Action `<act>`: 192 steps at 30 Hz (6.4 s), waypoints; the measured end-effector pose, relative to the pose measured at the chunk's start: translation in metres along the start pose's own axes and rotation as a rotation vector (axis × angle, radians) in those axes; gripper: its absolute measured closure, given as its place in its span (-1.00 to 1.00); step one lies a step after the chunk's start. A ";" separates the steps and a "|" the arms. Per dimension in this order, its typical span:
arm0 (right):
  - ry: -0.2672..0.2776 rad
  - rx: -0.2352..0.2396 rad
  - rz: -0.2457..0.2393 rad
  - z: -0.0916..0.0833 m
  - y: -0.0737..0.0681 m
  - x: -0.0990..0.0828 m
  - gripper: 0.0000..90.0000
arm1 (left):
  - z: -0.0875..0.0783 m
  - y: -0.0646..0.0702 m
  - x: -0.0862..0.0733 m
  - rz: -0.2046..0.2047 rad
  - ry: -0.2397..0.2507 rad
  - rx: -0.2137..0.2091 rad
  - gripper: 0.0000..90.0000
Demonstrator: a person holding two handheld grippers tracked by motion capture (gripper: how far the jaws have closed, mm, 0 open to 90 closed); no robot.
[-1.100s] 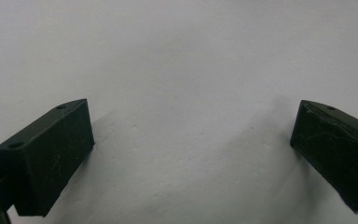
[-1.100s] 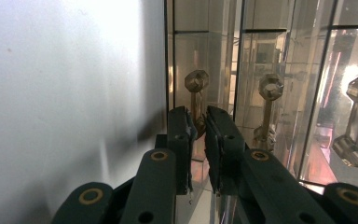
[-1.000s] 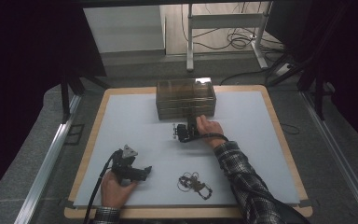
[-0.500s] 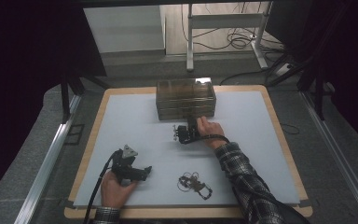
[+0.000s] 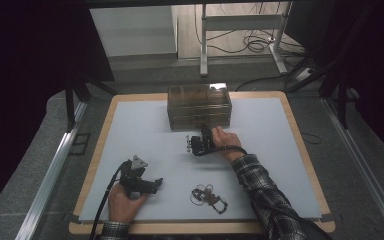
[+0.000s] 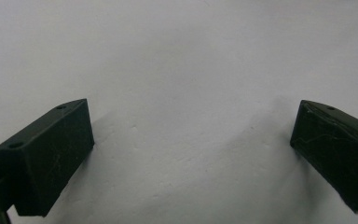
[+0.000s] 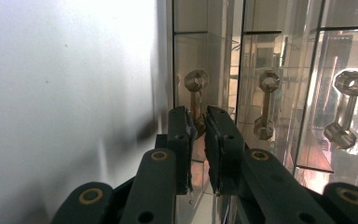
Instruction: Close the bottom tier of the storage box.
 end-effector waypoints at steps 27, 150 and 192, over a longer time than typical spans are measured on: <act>0.014 0.003 0.003 -0.010 -0.004 0.000 0.77 | 0.000 0.000 0.000 0.000 0.000 0.000 -1.00; 0.347 0.703 0.485 0.006 0.056 -0.083 0.42 | 0.000 0.000 0.000 0.002 -0.001 0.001 -1.00; 0.343 0.863 0.367 0.035 0.045 -0.085 0.74 | 0.000 0.000 0.000 0.001 -0.003 0.000 -1.00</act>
Point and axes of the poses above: each handheld gripper's, and its own axes: z roughly forward along the jaws, x roughly out of its top, y roughly to its right, the point moved 4 cm from there along z, roughly forward along the jaws, and after that the axes turned 11 degrees about -z, right-handed, at the moved point
